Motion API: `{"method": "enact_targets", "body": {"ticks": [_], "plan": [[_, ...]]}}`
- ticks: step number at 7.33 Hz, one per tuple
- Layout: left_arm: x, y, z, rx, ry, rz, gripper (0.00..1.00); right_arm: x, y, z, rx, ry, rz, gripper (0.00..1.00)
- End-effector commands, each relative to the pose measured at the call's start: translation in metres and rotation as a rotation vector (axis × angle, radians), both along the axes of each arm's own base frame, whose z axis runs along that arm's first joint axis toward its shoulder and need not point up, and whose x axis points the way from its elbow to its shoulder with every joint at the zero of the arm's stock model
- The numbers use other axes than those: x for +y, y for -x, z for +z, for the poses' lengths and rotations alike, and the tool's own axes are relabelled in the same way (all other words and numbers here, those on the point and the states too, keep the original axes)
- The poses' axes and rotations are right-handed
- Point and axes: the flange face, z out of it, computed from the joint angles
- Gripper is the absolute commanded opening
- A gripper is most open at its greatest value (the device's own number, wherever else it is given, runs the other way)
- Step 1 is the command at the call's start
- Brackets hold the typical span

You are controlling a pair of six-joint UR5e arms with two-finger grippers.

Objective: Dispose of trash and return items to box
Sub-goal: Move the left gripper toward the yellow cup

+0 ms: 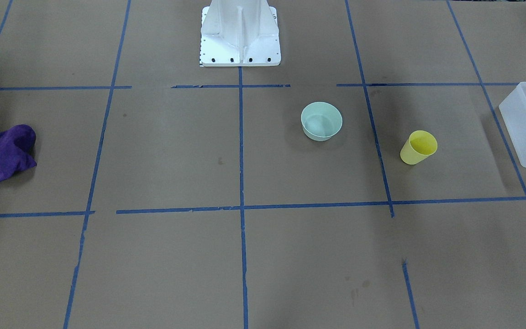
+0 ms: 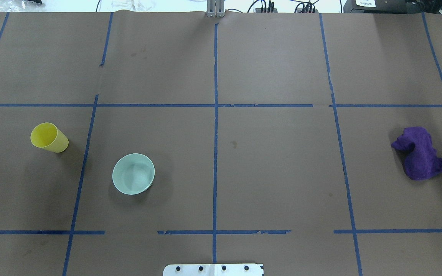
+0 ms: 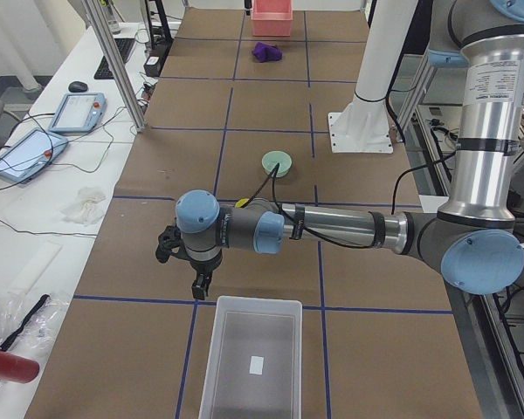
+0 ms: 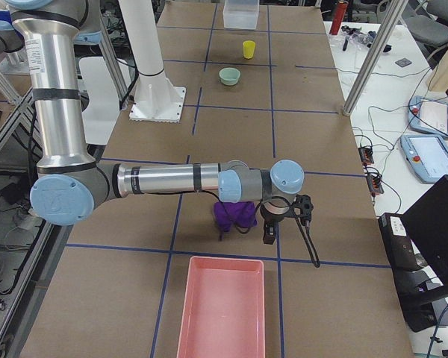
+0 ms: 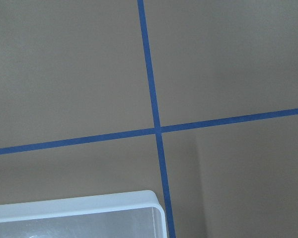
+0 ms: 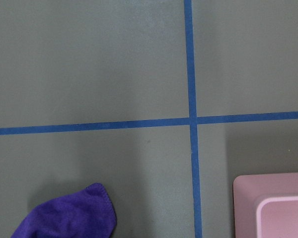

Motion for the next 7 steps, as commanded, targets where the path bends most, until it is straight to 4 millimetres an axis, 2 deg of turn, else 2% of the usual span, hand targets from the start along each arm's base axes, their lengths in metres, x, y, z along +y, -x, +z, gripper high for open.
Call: {"method": "enact_targets", "body": {"ticks": [1, 4, 5, 6, 7], "plan": [[0.005, -0.003, -0.011, 0.001, -0.055, 0.019, 1.0, -0.003, 0.016, 0.0, 0.047, -0.012, -0.032, 1.0], [0.006, -0.005, -0.006, 0.0, -0.043, 0.021, 1.0, -0.005, 0.019, -0.009, 0.043, -0.041, -0.044, 1.0], [0.001, -0.014, -0.006, -0.002, -0.05, 0.041, 1.0, -0.002, 0.019, -0.016, 0.029, -0.03, -0.029, 1.0], [0.001, -0.018, -0.012, 0.004, -0.08, 0.046, 1.0, -0.009, 0.026, -0.028, 0.038, 0.004, -0.006, 1.0], [-0.004, -0.072, -0.026, 0.037, -0.164, 0.142, 1.0, -0.018, 0.031, -0.04, 0.038, -0.014, -0.007, 1.0]]}}
